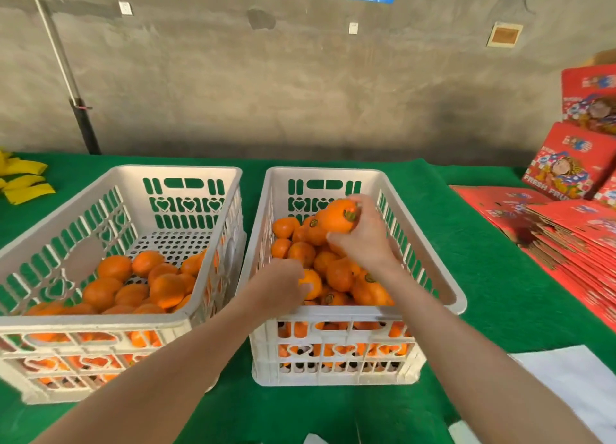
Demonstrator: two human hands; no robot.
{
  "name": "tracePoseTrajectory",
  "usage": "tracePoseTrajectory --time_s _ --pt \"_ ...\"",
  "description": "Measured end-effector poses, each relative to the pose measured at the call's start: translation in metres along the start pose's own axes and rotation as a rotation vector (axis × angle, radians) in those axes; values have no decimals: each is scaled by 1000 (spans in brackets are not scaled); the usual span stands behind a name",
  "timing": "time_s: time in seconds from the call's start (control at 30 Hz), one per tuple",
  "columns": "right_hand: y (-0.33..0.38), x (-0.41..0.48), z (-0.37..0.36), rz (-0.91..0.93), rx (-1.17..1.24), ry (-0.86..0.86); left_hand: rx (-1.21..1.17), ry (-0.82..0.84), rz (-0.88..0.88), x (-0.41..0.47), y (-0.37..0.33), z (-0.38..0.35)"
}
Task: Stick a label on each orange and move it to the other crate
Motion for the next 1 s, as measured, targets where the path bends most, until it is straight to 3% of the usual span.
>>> tracePoseTrajectory --time_s 0.17,0.3,0.43,0.5,0.67,0.83,0.93,1.0 --pt "-95 70 -18 -308 -176 30 -52 -74 66 1 9 4" --pt "-127 86 -45 -373 -389 118 -95 -112 63 -1 9 6" --pt "-153 83 -66 -432 -431 324 -98 -115 63 1 10 7" --pt "-153 82 -65 -426 -398 342 -99 -110 69 1 10 8" --pt "-93 80 -33 -209 -318 167 -105 -129 85 -5 8 15" --pt "39 8 19 366 164 -153 -114 -182 93 -9 7 23" --pt "79 -81 12 586 310 59 -67 -280 72 -14 6 26" --pt "60 -137 -25 447 227 407 -63 -366 45 -22 5 28"
Point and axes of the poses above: each hand's wrist, its own x-axis towards the middle knuckle, its own z-axis out of the back of the hand, y = z × x, the point moved 8 cm from there along x, towards the middle knuckle, and after that the axes turned 14 degrees about z, right-handed, at the moved point
